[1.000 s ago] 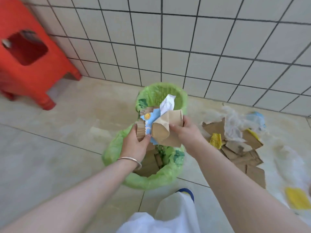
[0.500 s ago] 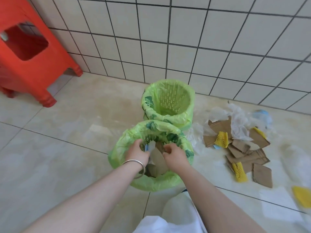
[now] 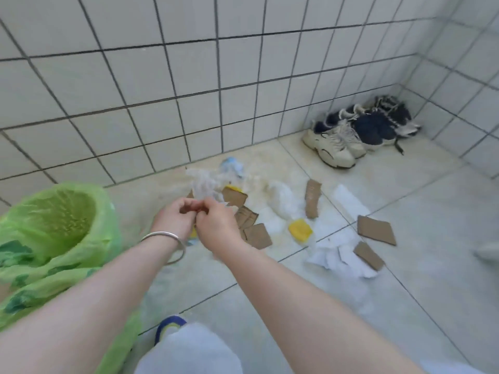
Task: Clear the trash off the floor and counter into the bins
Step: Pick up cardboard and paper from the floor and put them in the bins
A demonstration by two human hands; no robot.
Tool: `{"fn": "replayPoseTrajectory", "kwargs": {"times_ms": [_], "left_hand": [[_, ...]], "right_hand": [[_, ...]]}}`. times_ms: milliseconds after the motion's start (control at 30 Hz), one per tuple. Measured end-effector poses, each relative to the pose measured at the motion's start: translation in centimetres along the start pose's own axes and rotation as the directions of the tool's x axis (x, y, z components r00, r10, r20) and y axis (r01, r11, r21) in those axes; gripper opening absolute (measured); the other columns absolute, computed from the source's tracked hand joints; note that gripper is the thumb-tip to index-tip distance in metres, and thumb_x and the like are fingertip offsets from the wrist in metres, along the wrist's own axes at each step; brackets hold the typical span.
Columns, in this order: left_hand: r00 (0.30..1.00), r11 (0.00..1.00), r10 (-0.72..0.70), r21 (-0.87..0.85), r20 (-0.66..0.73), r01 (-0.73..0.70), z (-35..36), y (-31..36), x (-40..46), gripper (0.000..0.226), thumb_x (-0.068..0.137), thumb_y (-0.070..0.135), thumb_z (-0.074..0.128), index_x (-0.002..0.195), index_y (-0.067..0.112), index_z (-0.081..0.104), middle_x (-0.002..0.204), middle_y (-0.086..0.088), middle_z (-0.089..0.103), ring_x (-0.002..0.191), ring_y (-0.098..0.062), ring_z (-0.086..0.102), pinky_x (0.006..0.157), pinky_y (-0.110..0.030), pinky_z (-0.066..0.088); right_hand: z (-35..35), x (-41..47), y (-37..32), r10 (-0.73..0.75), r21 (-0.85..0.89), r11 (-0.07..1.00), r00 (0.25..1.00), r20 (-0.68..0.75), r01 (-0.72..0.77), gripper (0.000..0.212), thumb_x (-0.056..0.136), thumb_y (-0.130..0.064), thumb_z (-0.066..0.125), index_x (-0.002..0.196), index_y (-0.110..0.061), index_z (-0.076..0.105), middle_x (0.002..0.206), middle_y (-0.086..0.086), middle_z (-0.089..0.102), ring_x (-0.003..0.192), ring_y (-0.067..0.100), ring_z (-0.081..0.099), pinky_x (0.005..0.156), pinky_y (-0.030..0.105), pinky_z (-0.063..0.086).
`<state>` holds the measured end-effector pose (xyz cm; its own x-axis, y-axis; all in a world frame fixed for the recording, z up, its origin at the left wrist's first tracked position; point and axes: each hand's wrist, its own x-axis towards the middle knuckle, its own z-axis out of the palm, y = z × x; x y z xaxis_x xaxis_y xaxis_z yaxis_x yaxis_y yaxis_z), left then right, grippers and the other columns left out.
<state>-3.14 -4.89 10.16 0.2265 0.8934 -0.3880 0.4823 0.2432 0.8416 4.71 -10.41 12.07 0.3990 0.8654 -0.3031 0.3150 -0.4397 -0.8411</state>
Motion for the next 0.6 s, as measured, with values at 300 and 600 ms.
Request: {"fn": "replayPoseTrajectory", "kwargs": {"times_ms": [300,600], "left_hand": [[0.965,1.0,0.017,0.004,0.261,-0.019,16.5,4.3,4.6,0.019,0.077,0.007,0.053,0.081,0.022,0.063,0.096,-0.02,0.067,0.085,-0.026,0.059,0.097,-0.055,0.047],[0.906,0.993,-0.047,0.119,0.421,-0.004,29.3,2.2,6.7,0.022,0.086,0.001,0.051,0.091,0.021,0.061,0.084,0.0,0.063,0.073,-0.009,0.059,0.071,-0.029,0.046]], "right_hand": [[-12.4,5.6,9.0,0.241,0.132,0.967,0.947,-0.213,-0.217,0.03,0.081,-0.009,0.042,0.095,-0.017,0.067,0.108,0.006,0.068,0.101,0.026,0.061,0.082,0.029,0.048],[-19.5,8.8,20.0,0.336,-0.035,0.938,0.929,-0.153,-0.345,0.03,0.085,-0.01,0.042,0.102,-0.019,0.065,0.114,0.008,0.064,0.103,0.027,0.06,0.079,0.03,0.047]]}}
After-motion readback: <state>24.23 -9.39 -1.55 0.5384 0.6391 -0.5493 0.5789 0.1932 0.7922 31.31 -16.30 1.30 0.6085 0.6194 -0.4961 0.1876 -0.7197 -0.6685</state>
